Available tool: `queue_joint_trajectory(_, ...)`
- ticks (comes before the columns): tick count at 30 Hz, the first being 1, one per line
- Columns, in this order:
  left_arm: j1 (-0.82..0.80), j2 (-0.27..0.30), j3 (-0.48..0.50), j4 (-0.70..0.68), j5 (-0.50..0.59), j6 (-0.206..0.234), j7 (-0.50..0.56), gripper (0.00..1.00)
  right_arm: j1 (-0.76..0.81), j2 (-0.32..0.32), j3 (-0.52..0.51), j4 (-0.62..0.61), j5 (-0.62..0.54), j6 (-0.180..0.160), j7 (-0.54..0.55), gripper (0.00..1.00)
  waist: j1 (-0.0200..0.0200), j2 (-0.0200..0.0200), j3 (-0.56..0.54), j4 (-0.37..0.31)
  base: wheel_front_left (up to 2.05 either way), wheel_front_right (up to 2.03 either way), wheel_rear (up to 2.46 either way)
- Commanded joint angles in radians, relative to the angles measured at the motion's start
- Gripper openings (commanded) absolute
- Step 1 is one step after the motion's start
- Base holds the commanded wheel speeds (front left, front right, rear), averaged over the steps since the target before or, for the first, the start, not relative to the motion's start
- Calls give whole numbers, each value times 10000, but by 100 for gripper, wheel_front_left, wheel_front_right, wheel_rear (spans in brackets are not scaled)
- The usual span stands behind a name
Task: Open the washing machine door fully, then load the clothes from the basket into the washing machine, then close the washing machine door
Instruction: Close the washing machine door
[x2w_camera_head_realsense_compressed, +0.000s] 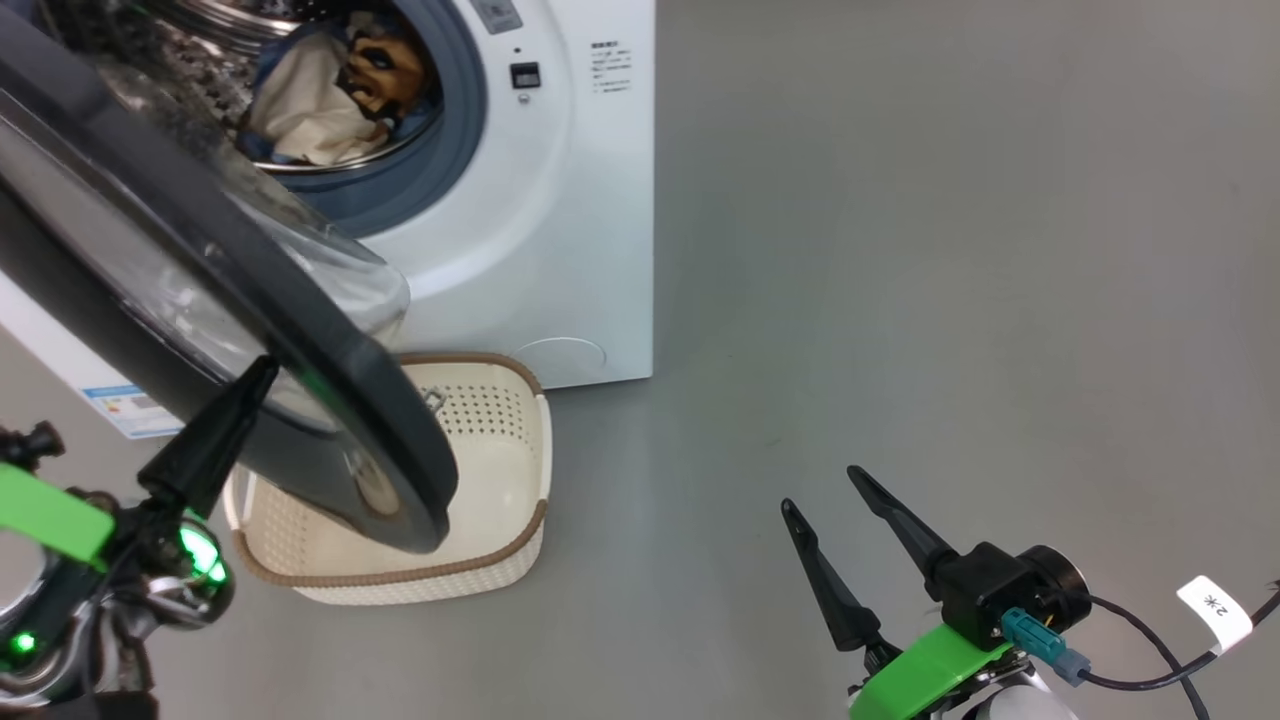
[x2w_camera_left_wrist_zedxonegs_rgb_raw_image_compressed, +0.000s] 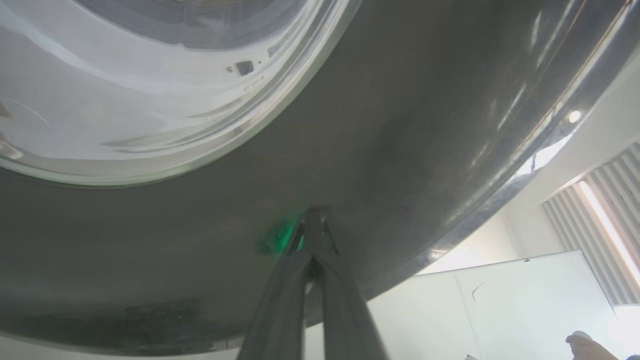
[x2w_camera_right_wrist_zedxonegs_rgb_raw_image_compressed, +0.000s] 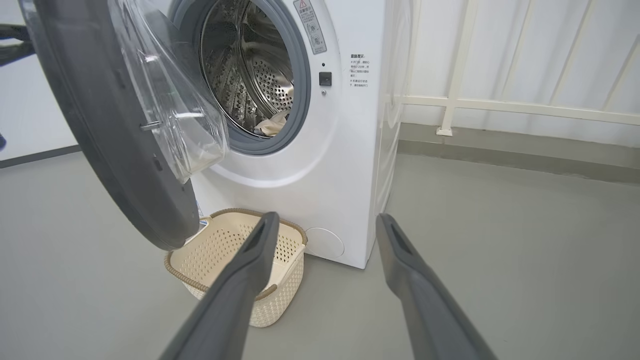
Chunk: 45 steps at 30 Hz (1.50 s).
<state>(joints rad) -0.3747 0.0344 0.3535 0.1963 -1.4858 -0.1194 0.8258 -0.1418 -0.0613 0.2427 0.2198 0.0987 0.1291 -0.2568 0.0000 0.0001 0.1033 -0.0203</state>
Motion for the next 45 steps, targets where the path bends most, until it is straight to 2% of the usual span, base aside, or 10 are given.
queue_joint_trajectory(1, -434, 164, -63, -147, -270, -86, -241, 0, -104, 110, 164, -284, 76, 16, -49, 100, 0, -1, 49, -175, 0, 0, 0)
queue_joint_trajectory(7, -684, 160, -1047, 164, -769, -108, -1510, 0, -105, 110, 10, -358, 109, 16, -49, 100, 0, -1, 189, -523, 0, 0, 0)
queue_joint_trajectory(11, -865, 160, -1306, 494, -1305, -110, -2274, 0, -79, 110, -26, -341, 93, 16, -49, 100, 0, -1, 202, -686, 0, 0, 0)
queue_joint_trajectory(12, -992, 160, -1465, 741, -1506, -111, -2828, 0, -77, 110, -52, -313, 86, 16, -49, 100, 0, -1, 203, -816, 0, 0, 0)
queue_joint_trajectory(21, -1354, 159, -2039, 1406, -1938, -112, -4506, 0, -101, 110, -91, -280, 168, 16, -49, 100, 0, -1, 166, -1293, 0, 0, 0)
queue_joint_trajectory(28, -1463, 159, -2300, 1587, -2080, -112, -5030, 0, -1, 110, -256, -272, 264, 16, -49, 100, 0, -1, 96, -1469, 0, 0, 0)
queue_joint_trajectory(35, -1094, 159, -2384, 1409, -2093, -112, -4913, 0, 204, 110, -478, -328, 238, 16, -49, 100, 0, -1, -78, -1338, 0, 0, 0)
queue_joint_trajectory(45, 423, 159, -2406, -273, -1226, -113, -5014, 0, 454, 110, -703, -525, 138, 16, -49, 100, 0, -1, -605, -679, 0, 0, 0)
